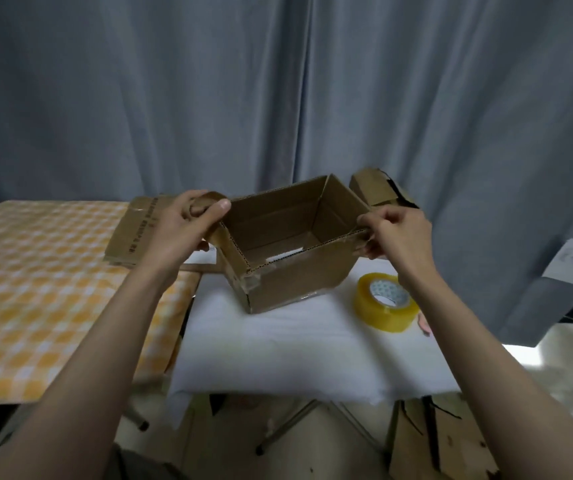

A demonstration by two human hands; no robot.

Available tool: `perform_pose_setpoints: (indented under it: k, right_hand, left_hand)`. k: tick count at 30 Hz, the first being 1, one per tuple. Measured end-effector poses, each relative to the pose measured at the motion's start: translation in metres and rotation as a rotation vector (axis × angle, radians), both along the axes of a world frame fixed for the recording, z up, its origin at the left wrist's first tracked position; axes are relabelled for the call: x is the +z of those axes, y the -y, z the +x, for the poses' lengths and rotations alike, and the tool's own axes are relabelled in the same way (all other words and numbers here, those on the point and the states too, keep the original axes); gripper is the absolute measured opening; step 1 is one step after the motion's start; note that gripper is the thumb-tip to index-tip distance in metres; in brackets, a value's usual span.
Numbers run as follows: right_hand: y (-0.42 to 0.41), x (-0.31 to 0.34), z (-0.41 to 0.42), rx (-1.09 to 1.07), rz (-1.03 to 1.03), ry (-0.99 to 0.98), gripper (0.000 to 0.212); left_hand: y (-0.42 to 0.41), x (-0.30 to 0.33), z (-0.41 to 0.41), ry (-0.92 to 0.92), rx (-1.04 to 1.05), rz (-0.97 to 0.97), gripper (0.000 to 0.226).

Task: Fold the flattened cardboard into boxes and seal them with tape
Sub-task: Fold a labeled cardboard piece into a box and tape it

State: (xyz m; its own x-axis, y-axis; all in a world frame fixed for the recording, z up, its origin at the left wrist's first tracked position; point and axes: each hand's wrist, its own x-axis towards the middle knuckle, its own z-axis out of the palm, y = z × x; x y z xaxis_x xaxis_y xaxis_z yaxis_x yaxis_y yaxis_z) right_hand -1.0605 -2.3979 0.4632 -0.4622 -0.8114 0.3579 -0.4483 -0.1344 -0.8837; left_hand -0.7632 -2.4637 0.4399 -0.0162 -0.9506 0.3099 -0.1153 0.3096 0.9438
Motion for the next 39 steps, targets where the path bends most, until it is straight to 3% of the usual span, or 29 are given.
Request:
perform_pose_setpoints:
  k: [6, 10, 17, 20, 23, 28, 31, 35, 39]
  right_hand:
    - [0.002, 0.008, -0.002, -0.035, -0.052, 0.049, 0.028]
    - [0.020, 0.002, -0.008, -0.050, 0.054, 0.077, 0.033]
    - [0.025, -0.036, -0.012, 0.082, 0.124, 0.388, 0.048]
    - [0.024, -0.042, -0.015, 0.103, 0.104, 0.417, 0.049]
    - [0.030, -0.041, -0.019, 0.107, 0.102, 0.413, 0.047]
    - [0.037, -0.046, -0.016, 0.073, 0.080, 0.426, 0.049]
    - [0.041, -0.048, -0.017, 0.066, 0.072, 0.421, 0.051]
    - [0.042, -0.050, -0.018, 0.060, 0.065, 0.401, 0.052]
    - [0.041, -0.049, -0.018, 0.067, 0.042, 0.384, 0.052]
  left_hand:
    - [-0.004, 0.003, -0.014, -0.034, -0.019, -0.050, 0.048]
    - [-0.001, -0.001, -0.026, 0.008, -0.036, -0.041, 0.032]
    - [0.026, -0.014, -0.037, -0.046, -0.094, 0.087, 0.026]
    - [0.039, -0.016, -0.035, -0.066, -0.047, 0.062, 0.020]
    - [0.057, -0.015, -0.035, 0.020, 0.035, -0.001, 0.021]
    - [0.083, -0.029, -0.041, 0.355, 0.266, -0.110, 0.025]
    - [0.078, -0.025, -0.048, 0.432, 0.282, -0.167, 0.033]
    - [0.064, -0.014, -0.048, 0.403, 0.362, -0.225, 0.025]
    - [0.048, -0.003, -0.049, 0.338, 0.171, -0.179, 0.020]
